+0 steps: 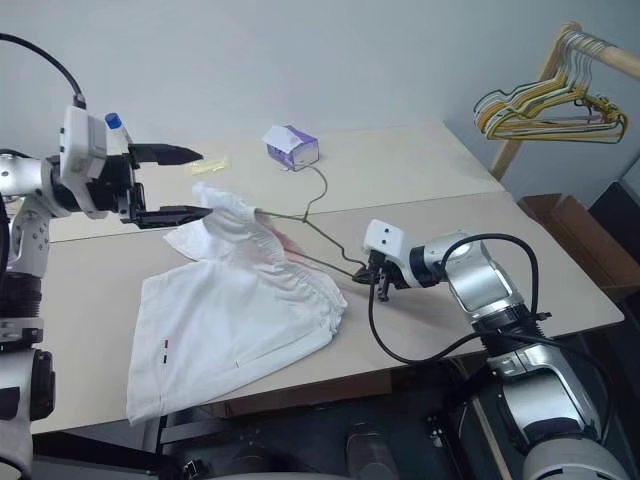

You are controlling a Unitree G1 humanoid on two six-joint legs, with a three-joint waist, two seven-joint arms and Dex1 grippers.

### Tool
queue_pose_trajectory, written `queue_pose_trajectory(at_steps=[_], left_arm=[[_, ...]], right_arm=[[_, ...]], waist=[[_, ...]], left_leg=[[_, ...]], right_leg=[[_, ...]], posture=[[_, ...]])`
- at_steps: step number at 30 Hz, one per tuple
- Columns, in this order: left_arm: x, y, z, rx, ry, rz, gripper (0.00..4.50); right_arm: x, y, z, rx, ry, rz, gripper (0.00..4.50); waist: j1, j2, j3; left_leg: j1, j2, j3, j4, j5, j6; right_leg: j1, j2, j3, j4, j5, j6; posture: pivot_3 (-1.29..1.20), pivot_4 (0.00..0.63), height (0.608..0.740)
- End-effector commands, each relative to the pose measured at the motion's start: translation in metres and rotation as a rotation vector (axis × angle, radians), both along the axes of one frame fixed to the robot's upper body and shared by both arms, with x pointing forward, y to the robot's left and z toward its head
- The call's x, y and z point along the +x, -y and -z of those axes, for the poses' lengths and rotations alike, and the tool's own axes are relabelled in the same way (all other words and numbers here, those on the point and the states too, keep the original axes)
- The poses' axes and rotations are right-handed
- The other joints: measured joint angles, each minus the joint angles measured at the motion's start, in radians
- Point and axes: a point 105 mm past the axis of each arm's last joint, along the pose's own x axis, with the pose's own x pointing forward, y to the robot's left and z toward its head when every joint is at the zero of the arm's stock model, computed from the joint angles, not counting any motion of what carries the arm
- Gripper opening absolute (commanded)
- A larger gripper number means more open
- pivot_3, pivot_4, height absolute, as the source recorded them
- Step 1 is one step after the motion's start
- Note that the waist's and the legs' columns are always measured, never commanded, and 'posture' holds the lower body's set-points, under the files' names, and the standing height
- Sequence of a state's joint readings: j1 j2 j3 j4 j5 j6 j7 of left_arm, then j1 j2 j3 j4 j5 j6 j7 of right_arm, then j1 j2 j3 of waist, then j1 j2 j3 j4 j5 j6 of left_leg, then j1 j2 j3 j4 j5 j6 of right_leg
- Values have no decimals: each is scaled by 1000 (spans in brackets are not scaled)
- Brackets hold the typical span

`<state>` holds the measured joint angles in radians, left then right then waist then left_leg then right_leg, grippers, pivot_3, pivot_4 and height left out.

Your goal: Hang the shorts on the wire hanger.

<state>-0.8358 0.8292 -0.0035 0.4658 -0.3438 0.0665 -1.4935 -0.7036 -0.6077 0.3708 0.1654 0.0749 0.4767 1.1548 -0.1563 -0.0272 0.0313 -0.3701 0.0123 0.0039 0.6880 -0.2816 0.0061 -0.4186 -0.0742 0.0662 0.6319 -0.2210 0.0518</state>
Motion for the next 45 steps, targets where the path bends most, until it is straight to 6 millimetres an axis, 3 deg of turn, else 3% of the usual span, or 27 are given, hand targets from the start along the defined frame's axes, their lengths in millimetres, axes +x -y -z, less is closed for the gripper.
queue_pose_trajectory(at_steps=[1, 10, 14, 25, 40, 41, 45], left_arm=[[5, 1, -5, 92, 29, 35, 4486], [7, 4, 3, 237, -30, 97, 4486], [8, 5, 6, 246, -55, 101, 3613], [13, 0, 25, 314, -110, 83, 34], [21, -6, 27, 358, -64, 51, 9], [22, -7, 26, 357, -55, 46, 0], [25, -10, 18, 351, -22, 23, 0]], right_arm=[[1, -17, -26, -5, 79, -61, 0], [1, -28, -28, -38, 47, -59, 0], [1, -28, -26, -56, 46, -60, 0], [-5, -33, -32, -37, 51, -86, 0], [2, -34, -40, 10, 163, -87, 0], [2, -33, -41, 11, 162, -86, 583], [7, -23, -49, 25, 205, -38, 1783]], waist=[[-4, 0, 0], [-11, 0, 0], [-14, 0, 0], [-23, 0, 0], [-24, 0, 0], [-25, 0, 0], [-25, 0, 0]], left_leg=[[0, 0, 0, 0, 0, 0], [-2, 0, -1, 1, 0, 0], [-3, 0, -2, 4, -1, 1], [-4, 0, -2, 6, -1, 2], [-5, 0, -2, 6, -1, 2], [-5, 0, -2, 6, -1, 2], [-5, 0, -2, 6, -1, 2]], right_leg=[[0, 0, 0, 0, 0, 0], [-2, 0, 0, 1, 0, 0], [-2, 0, 0, 2, 0, 1], [-2, 0, -1, 2, 0, 1], [-3, 0, -1, 2, 0, 1], [-3, 0, -1, 2, 0, 1], [-3, 0, -1, 3, 0, 1]], posture=[[-104, 0, 740], [-105, 0, 740], [-115, 0, 740], [-123, 0, 740], [-131, 0, 740], [-133, 0, 740], [-143, 0, 740]])
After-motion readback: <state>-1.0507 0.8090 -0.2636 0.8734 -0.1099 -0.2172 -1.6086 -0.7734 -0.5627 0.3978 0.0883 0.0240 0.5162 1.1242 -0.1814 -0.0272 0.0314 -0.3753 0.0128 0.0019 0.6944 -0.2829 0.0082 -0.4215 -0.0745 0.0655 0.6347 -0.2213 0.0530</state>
